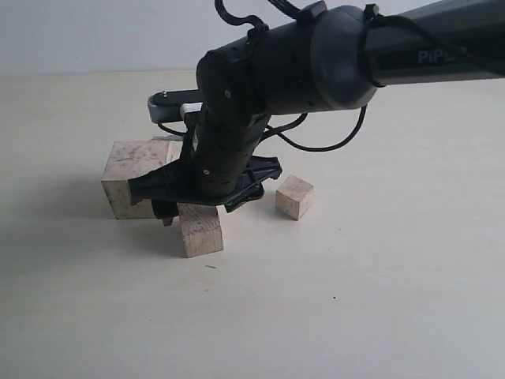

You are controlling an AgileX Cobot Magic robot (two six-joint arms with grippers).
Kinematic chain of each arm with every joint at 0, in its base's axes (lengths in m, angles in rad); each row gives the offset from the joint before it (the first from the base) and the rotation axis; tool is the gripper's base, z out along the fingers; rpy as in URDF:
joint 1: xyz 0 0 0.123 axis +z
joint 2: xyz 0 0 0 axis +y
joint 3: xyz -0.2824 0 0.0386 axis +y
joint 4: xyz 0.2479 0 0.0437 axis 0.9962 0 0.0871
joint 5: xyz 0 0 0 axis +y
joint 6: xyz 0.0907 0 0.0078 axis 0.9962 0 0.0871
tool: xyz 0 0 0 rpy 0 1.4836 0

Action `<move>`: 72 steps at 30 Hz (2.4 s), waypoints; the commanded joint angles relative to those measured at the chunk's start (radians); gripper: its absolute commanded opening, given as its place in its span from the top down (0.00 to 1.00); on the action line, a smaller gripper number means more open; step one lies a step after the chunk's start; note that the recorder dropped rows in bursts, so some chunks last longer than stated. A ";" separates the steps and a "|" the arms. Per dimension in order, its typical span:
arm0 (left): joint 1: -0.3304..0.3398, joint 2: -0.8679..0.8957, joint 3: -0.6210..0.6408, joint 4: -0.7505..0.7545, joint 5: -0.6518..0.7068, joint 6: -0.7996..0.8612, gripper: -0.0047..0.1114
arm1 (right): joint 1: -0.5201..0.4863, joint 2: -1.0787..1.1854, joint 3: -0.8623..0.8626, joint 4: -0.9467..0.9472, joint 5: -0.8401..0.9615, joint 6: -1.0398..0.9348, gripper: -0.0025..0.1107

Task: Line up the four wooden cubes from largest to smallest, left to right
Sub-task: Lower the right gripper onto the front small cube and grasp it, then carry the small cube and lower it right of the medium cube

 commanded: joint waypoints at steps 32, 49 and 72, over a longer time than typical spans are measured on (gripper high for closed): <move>-0.006 -0.005 0.000 -0.006 -0.011 0.000 0.96 | -0.041 -0.147 -0.006 -0.063 0.259 -0.313 0.98; -0.006 -0.005 0.000 -0.006 -0.011 0.000 0.96 | -0.524 -0.315 -0.006 0.161 0.130 -0.866 0.98; -0.006 -0.005 0.000 -0.006 -0.011 0.000 0.96 | -0.519 -0.007 -0.006 0.762 0.171 -2.116 0.98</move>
